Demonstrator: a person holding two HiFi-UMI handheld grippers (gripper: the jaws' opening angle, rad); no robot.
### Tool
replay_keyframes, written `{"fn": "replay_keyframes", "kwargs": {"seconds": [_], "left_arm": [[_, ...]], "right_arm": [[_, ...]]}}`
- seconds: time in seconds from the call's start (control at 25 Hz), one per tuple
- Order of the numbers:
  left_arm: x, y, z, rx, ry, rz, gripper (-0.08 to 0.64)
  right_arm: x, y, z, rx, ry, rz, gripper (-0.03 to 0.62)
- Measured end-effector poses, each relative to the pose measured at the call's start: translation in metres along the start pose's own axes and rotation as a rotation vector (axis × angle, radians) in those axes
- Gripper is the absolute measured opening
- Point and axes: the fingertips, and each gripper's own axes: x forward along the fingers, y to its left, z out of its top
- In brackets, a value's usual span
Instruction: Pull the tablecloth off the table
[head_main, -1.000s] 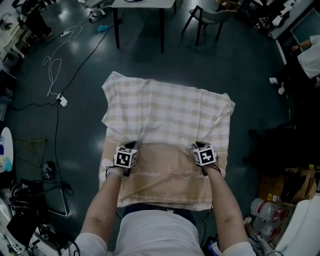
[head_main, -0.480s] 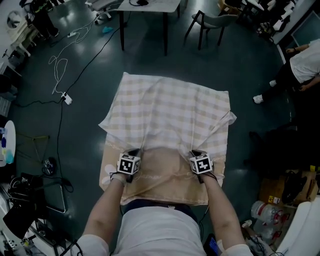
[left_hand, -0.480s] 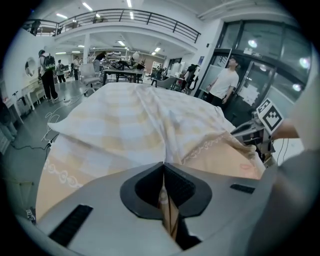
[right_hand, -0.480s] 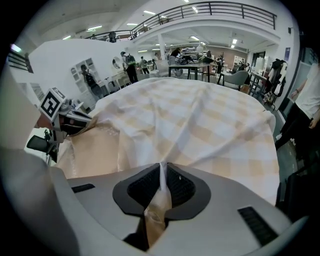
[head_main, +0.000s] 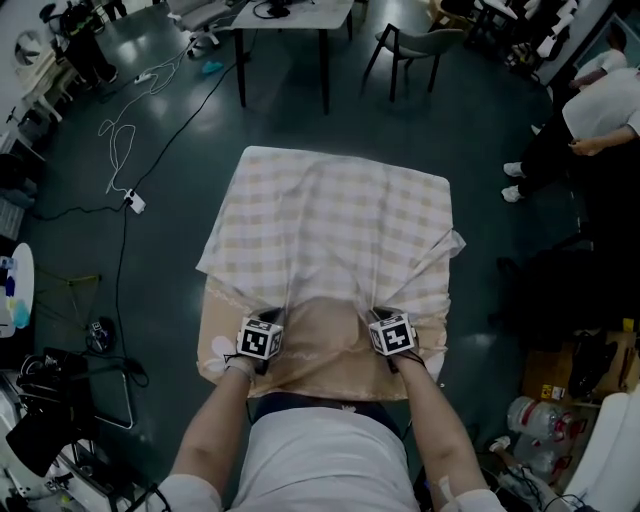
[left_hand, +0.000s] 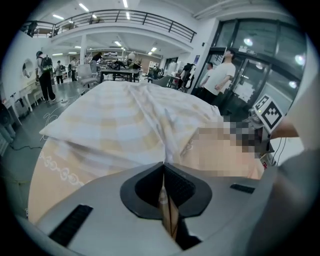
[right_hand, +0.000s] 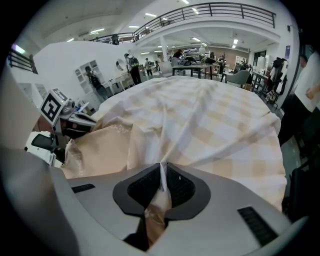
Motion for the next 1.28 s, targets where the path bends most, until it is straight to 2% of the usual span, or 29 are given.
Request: {"fn": "replay_keyframes", "kwargs": {"seconds": [0.24,0.52,0.76,0.88,0.96,1.12,1.28], "left_arm": [[-0.005,-0.012,-0.001,0.007,0.020,-0.015,0.012],[-0.009,-0.016,-0.008,0.067,0.068,0.038,0.012],[-0.008,-0.015,-0.007,0.065,0.095,0.044,0.012],[-0.006,-0.016,-0.010,0.111,0.095,0.065,0.012],[-0.004,-0.014,-0.010,0.111,0.078,0.071,0.012],[-0.005,-0.014,-0.012,0.070,0.099,0.053,0.012],[-0.008,-0.019,-0.007,0.054,0.107,0.037,0.012]], "right_arm": [[-0.005,0.015,0.000,0.001,0.013,0.041,0.054],[-0.008,0.036,-0.010,0.020,0.013,0.085,0.054],[-0.010,0.034,-0.011,-0.079,0.049,0.155,0.055],[-0.020,0.021,-0.004,-0.115,0.076,0.160,0.055],[-0.024,0.005,0.006,-0.125,0.064,0.150,0.062],[-0.026,-0.032,0.019,-0.177,0.095,0.149,0.169],[-0.031,-0.069,0.037,-0.196,0.138,0.164,0.199]]}}
